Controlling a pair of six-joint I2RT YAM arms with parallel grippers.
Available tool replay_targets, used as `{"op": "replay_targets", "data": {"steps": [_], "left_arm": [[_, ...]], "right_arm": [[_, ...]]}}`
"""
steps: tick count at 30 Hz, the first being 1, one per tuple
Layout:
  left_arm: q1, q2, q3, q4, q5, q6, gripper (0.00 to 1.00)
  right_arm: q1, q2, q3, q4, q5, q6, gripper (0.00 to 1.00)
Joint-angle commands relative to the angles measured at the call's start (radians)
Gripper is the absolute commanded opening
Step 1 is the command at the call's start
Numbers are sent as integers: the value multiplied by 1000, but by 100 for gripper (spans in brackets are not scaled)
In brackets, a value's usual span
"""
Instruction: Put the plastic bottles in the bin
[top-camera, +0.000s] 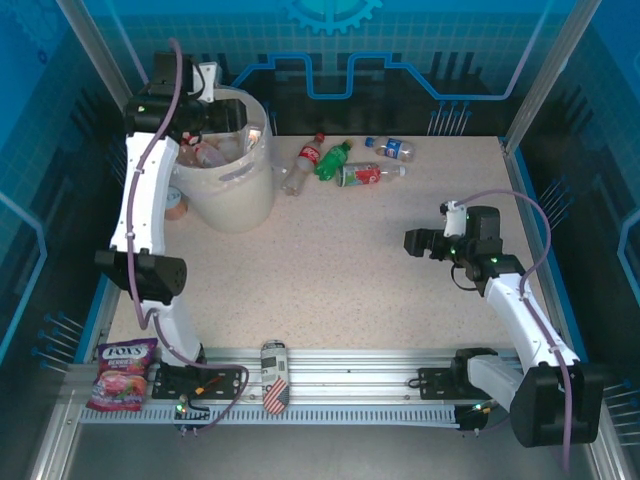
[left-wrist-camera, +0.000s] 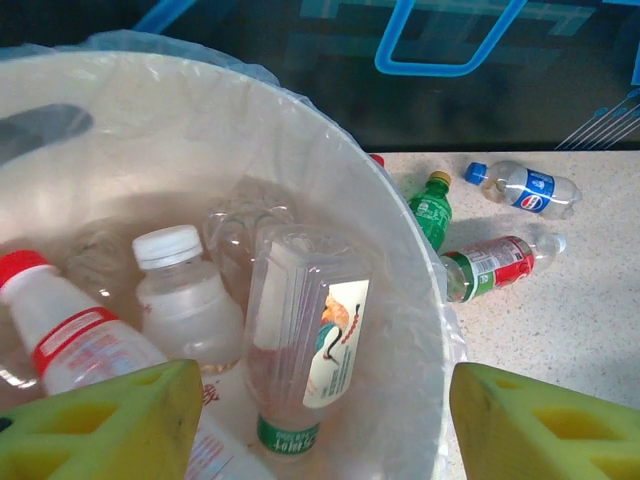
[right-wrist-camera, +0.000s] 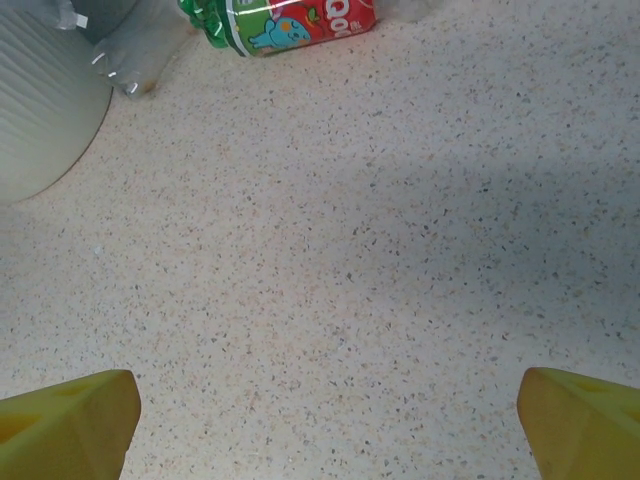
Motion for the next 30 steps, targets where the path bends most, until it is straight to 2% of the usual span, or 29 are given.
{"op": "replay_targets", "data": {"steps": [1, 3, 7, 13, 16, 24, 30], "left_arm": [[-51, -112, 29, -46, -112, 46, 68], [-132, -176, 9, -27, -216, 77, 68], [-287, -222, 26, -41, -326, 87, 67], [-503, -197, -28, -45, -434, 92, 67], [-567, -150, -57, -28, -421, 71, 67], [-611, 116, -29, 4, -403, 42, 67], [-579, 397, 135, -13, -402, 23, 74]], "right_arm": [[-14, -11, 35, -6, -22, 7, 98], [-14, -8, 34, -6, -21, 8, 98], [-14, -4, 41, -7, -14, 7, 98], [-11, -22, 43, -17, -17, 20, 97], [-9, -36, 35, -22, -15, 24, 97], [-9, -73, 19, -45, -8, 25, 97], [-9, -100, 11, -65, -4, 20, 98]]}}
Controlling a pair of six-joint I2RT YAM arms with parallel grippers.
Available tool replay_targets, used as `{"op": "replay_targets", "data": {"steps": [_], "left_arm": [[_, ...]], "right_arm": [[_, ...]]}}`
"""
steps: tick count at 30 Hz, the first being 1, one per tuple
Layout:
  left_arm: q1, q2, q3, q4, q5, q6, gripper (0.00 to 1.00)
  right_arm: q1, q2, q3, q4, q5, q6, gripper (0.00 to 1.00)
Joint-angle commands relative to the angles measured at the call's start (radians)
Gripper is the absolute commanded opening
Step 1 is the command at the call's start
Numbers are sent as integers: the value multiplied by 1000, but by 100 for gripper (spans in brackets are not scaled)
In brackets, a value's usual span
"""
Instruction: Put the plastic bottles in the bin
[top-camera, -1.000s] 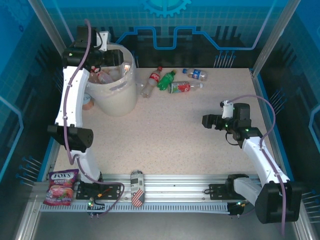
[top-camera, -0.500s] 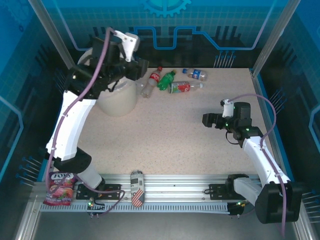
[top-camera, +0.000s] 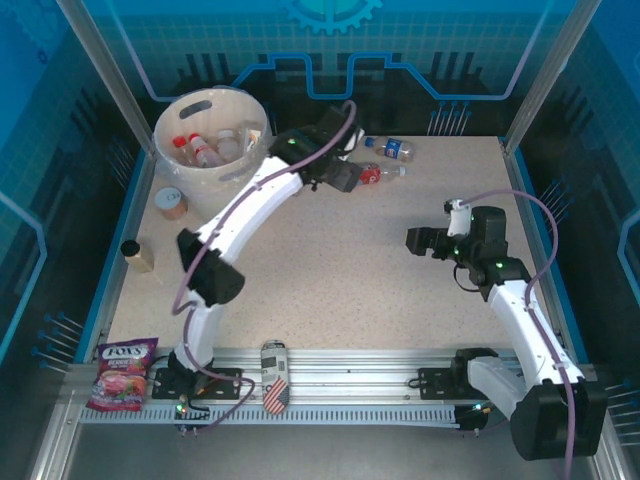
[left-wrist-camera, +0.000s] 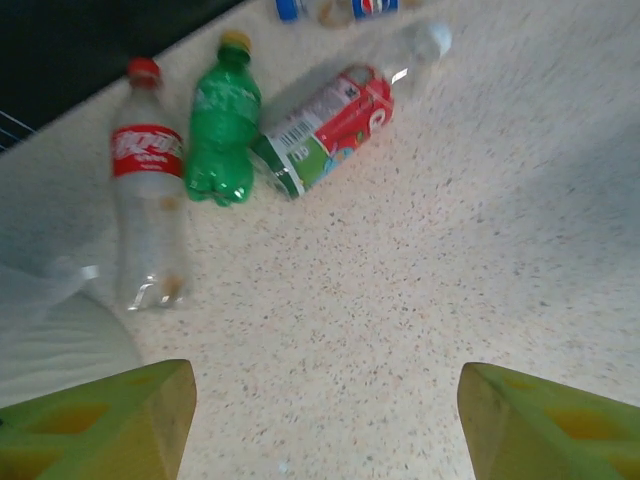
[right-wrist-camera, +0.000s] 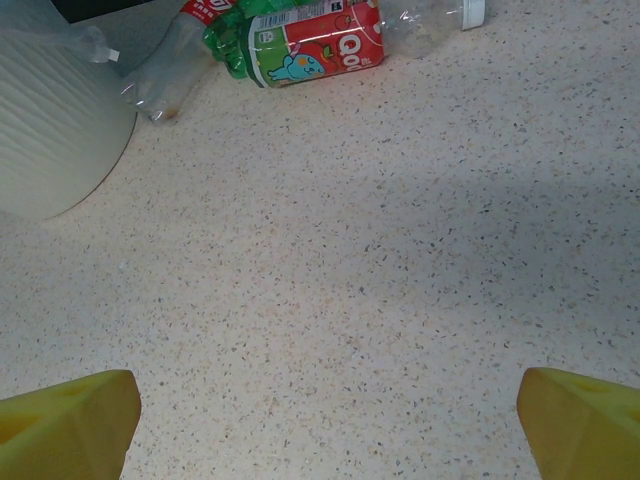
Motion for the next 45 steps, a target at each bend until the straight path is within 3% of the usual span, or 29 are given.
{"op": "replay_targets", "data": {"steps": [1, 8, 14, 18, 39, 45], "left_arm": [[40, 101, 86, -7, 4, -42, 75], [139, 219, 93, 90, -18, -115, 76], [204, 287, 103, 125, -34, -126, 85], [234, 321, 112, 136, -19, -118, 85], [287, 449, 119, 136, 6, -125, 86], [287, 446, 110, 134, 17, -128, 75]], "right_arm": [[-9, -26, -3, -29, -6, -1, 98], [-9, -54, -13, -65, 17, -27, 98], [-10, -52, -14, -66, 13, -30, 98], [-9, -52, -14, -68, 19, -32, 98], [-8, -60, -17, -77, 19, -27, 98], [-8, -65, -16, -79, 22, -29, 98]]}}
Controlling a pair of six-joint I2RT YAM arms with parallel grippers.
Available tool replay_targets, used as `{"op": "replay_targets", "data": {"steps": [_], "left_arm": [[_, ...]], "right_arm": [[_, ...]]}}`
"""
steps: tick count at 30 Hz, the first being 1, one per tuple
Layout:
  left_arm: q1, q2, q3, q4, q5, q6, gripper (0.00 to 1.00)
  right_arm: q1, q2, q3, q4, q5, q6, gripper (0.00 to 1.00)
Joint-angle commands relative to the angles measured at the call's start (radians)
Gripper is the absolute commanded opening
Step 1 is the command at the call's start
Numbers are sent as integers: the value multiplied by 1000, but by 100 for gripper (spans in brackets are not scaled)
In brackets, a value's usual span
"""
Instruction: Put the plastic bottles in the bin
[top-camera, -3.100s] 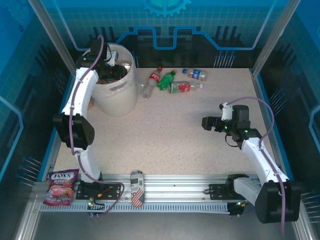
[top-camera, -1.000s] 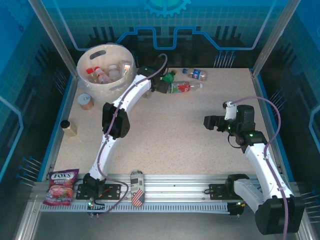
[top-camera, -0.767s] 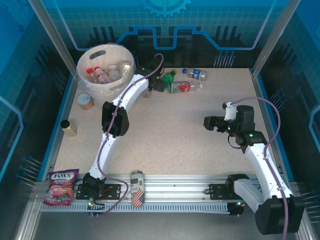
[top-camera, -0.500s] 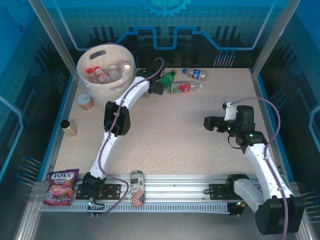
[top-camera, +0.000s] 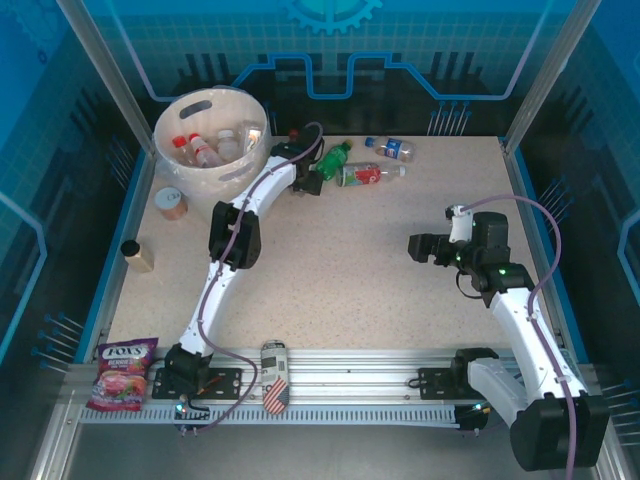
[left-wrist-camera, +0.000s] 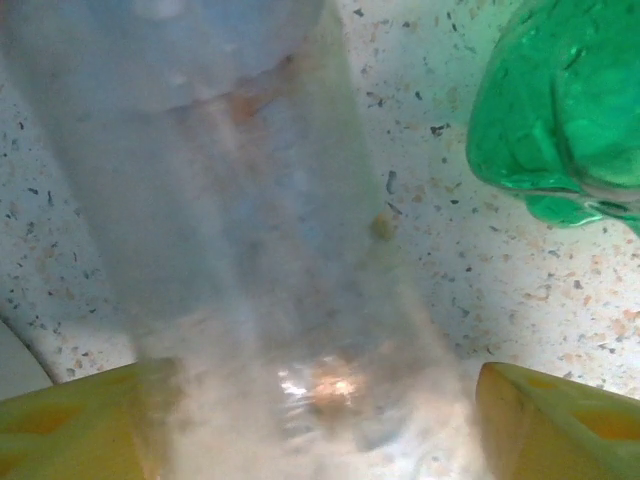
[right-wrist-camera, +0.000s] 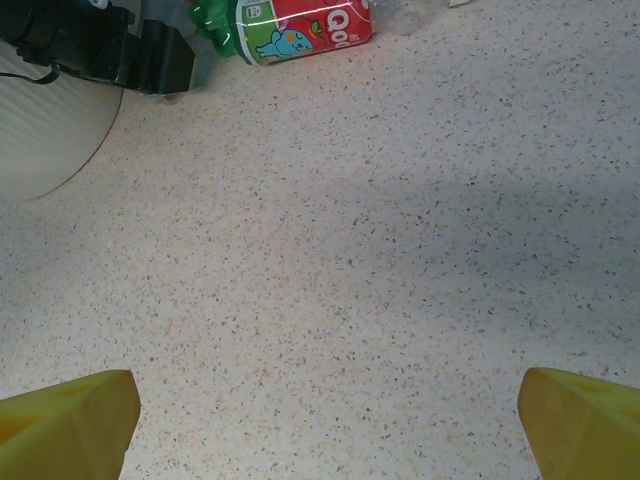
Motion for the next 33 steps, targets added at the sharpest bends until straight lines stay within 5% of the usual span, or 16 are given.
{"op": "replay_targets", "data": {"steps": [1, 8, 13, 22, 33], "left_arm": [[2, -1, 4, -5, 26, -21, 73], [-10, -81, -100, 21, 20, -18, 59], [-31, -237, -327, 91, 9, -35, 54], [-138, -669, -950, 289, 34, -129, 54], [-249, -833, -1228, 304, 65, -268, 54]], "right_arm": [[-9, -14, -5, -11, -1, -10, 98], [-9, -14, -11, -8, 0, -12, 98], [-10, -10, -15, 0, 0, -12, 98], [-10, 24, -20, 34, -7, -16, 98], [-9, 58, -21, 76, -28, -7, 98]]}}
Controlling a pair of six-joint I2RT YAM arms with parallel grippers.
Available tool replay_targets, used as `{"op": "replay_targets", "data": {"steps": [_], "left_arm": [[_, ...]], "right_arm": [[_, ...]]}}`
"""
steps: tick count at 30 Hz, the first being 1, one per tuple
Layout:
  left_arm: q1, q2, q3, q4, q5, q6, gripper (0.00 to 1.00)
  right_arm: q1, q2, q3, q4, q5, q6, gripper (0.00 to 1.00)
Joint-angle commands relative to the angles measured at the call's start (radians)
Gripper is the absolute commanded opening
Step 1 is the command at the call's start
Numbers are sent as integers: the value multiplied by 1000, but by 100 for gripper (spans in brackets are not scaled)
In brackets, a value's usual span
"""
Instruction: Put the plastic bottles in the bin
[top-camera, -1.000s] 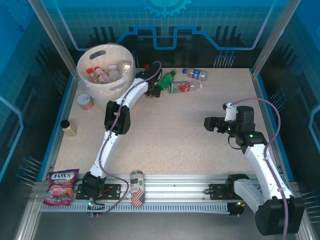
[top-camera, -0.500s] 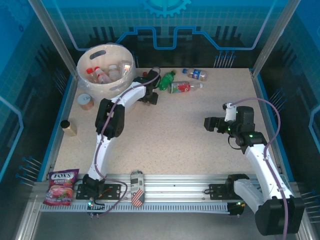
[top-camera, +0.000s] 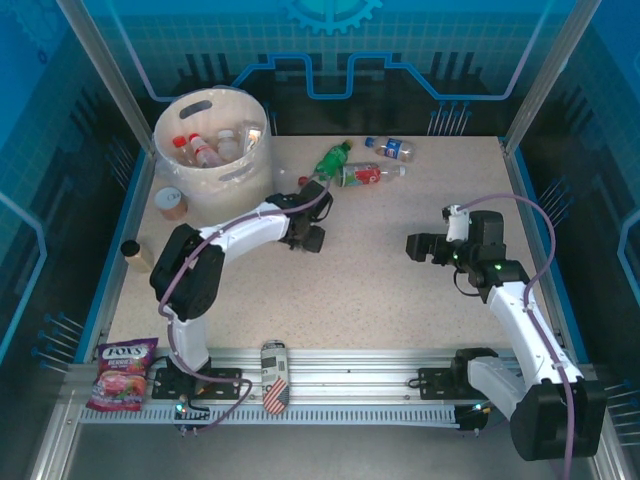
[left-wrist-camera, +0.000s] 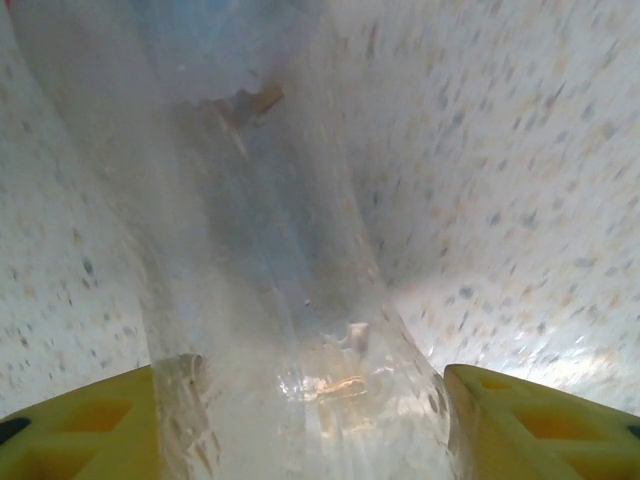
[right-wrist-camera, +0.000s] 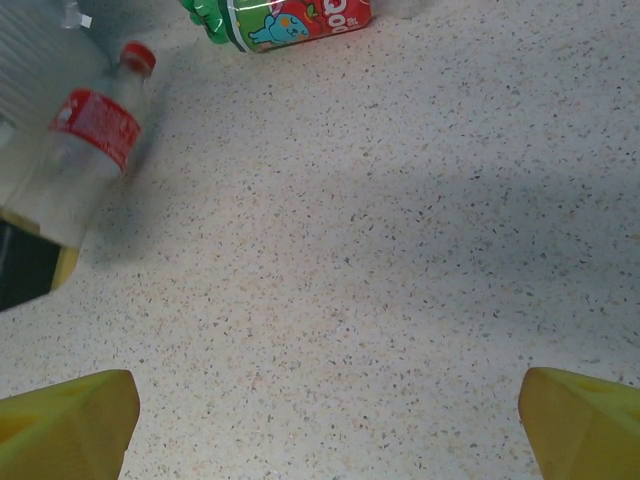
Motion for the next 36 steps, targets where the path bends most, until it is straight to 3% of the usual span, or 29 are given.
{"op": "replay_targets", "data": {"steps": [1, 4, 7, 12, 21, 25, 31, 36], "left_arm": [[-9, -51, -56, 35, 28, -81, 56], [-13, -56, -70, 37, 40, -90, 74], [-13, -63, -44, 20, 35, -65, 87], [10, -42, 75, -19, 4, 4, 99], [63, 197, 336, -30, 12, 61, 99], [64, 265, 375, -18, 22, 55, 97], [61, 307, 381, 3, 27, 47, 84], [60, 308, 379, 7, 17, 64, 66]], "right_arm": [[-9, 1, -8, 26, -18, -5, 98], [-9, 3, -8, 29, -20, -7, 98], [-9, 3, -6, 29, -20, -11, 98], [-11, -3, -3, 21, -16, -16, 99], [-10, -36, -12, 4, -10, -11, 99], [-12, -52, -12, -12, 6, -19, 99], [-11, -46, -11, -11, 0, -22, 99], [-12, -40, -13, -4, -8, -16, 99]]}}
